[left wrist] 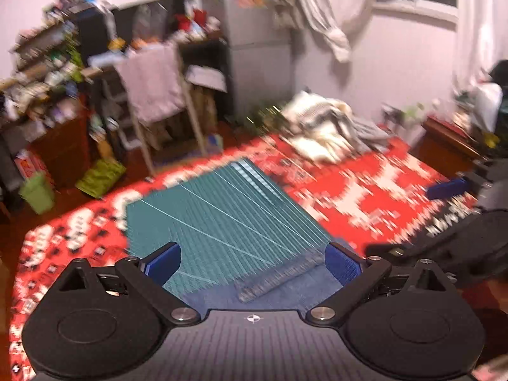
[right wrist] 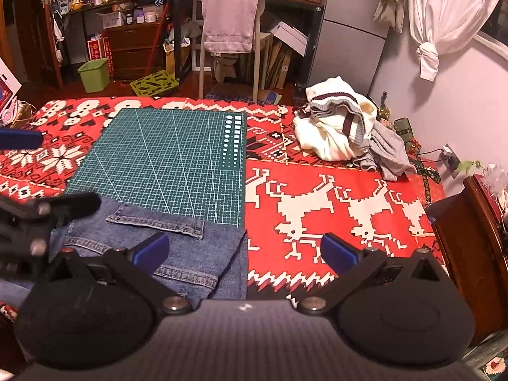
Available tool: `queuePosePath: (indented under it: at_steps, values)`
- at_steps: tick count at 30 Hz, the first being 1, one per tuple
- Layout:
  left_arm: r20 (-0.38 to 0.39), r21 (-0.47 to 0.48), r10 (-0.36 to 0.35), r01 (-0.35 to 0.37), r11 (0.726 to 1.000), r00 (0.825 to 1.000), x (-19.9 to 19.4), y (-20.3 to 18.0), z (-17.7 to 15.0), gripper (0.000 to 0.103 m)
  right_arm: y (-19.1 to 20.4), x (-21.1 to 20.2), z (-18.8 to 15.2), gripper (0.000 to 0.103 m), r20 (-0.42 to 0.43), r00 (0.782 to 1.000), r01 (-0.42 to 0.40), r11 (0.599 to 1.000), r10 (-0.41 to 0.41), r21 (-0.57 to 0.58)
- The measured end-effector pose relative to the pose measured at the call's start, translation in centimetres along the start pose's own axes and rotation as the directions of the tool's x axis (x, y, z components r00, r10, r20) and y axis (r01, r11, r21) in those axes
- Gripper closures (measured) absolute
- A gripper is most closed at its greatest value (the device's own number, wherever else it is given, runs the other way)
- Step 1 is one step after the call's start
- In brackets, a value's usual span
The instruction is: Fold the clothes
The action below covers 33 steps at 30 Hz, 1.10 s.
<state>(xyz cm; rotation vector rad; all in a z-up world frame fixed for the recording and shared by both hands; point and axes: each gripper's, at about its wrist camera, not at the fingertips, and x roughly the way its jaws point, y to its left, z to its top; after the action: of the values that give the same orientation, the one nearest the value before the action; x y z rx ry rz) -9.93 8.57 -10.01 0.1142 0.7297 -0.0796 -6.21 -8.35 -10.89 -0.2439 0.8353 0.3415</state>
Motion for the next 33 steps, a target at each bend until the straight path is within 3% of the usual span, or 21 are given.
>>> queuePosePath:
  at_steps: [5,11,15,20,22,24,26,27,30,33]
  values:
    - [-0.074,-0.048,-0.034,0.031,0.998,0.997,0.8,0.4,-0.2,0.006,-0.7,0.6,0.1,0.001,-0.028,0.999,-0.03,0.997,0.032,0.074]
    - [-0.116,-0.152,-0.084,0.066,0.986,0.99,1.4,1.6,-1.0,0.006,-0.1,0.6,-0.1,0.0,0.01,1.0,-0.003,0.999,0.003,0.051]
    - [-0.084,-0.274,-0.089,0.063,0.96,0.992,1.4,3.2,-1.9,0.006,0.4,1.2,-0.2,0.0,-0.004,0.998,-0.056,0.998,0.056,0.04]
    - [-0.086,-0.397,-0.129,0.084,0.914,0.988,1.9,5.3,-2.5,0.021,1.1,1.9,-0.4,0.002,0.0,0.993,-0.122,0.992,0.122,0.024]
    - [-0.093,-0.417,-0.103,0.055,0.907,0.99,2.1,5.8,-2.8,0.026,1.3,2.2,-0.5,0.01,-0.01,0.989,-0.145,0.989,0.145,0.03]
    - [-0.103,-0.441,-0.119,0.062,0.895,0.988,2.5,6.3,-3.2,0.04,1.5,2.7,-0.4,0.019,-0.026,0.986,-0.167,0.986,0.168,0.029]
    - [-0.12,-0.47,-0.168,0.093,0.878,0.979,3.0,6.8,-3.6,0.062,1.8,3.2,-0.3,0.032,-0.042,0.982,-0.184,0.983,0.185,0.026]
    - [-0.125,-0.477,-0.185,0.104,0.872,0.975,3.2,6.9,-3.8,0.066,1.9,3.4,-0.2,0.047,-0.05,0.98,-0.192,0.981,0.193,0.024]
    - [-0.139,-0.47,-0.21,0.122,0.874,0.968,4.2,6.8,-3.9,0.075,2.3,4.1,-0.1,0.077,-0.075,0.973,-0.218,0.976,0.219,0.019]
    - [-0.147,-0.457,-0.251,0.16,0.875,0.957,5.2,6.5,-3.7,0.094,2.7,5.0,0.3,0.094,-0.098,0.96,-0.26,0.965,0.262,0.03]
